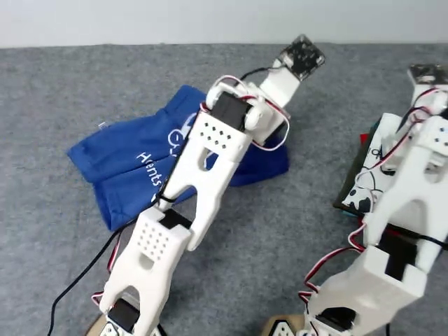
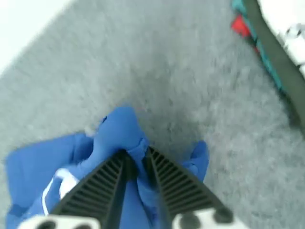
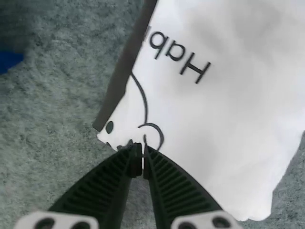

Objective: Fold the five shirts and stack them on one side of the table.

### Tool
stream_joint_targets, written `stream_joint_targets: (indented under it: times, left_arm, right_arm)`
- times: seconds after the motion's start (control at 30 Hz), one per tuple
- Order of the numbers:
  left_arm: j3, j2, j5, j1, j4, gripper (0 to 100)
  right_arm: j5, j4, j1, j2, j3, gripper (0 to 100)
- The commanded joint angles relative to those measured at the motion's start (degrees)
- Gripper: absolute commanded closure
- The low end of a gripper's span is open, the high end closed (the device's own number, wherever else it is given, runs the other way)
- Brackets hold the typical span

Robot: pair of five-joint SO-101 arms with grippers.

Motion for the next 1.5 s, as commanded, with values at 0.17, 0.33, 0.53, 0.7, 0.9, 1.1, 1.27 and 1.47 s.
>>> stream_joint_targets:
  times: [0.17, 0.33, 0.53, 0.7, 0.9, 1.1, 1.27, 1.47]
  left_arm:
    - [-5.8, 0.9, 4.7, -2.4, 6.0, 81]
    - [-13.1, 0.9, 3.9, -8.7, 10.2, 81]
    - [-13.3, -3.6, 4.0, -18.1, 10.2, 81]
    - [-13.1, -6.7, 4.0, -21.6, 10.2, 81]
    - [-8.6, -9.5, 4.0, -23.1, 10.2, 81]
    - [0.4, -14.9, 4.2, -29.3, 10.2, 81]
    - [10.3, -19.7, 4.0, -35.5, 10.2, 81]
    - [18.6, -24.2, 3.9, -41.1, 10.2, 81]
  right_arm:
    - [0.5, 1.9, -6.5, -3.2, -2.7, 99.0]
    - [0.4, 0.0, -9.5, -2.6, -2.7, 99.0]
    - [0.5, -1.8, -15.3, 5.7, -3.0, 98.7]
    - [0.8, -2.0, -20.8, 11.0, -3.5, 97.0]
    - [0.8, -2.2, -25.3, 12.1, -4.1, 82.3]
    - [0.9, -2.8, -27.8, 12.6, -5.9, 76.0]
    - [0.9, -2.9, -28.6, 13.4, -5.5, 76.1]
    - [0.9, -9.6, -30.5, 23.0, -6.0, 76.1]
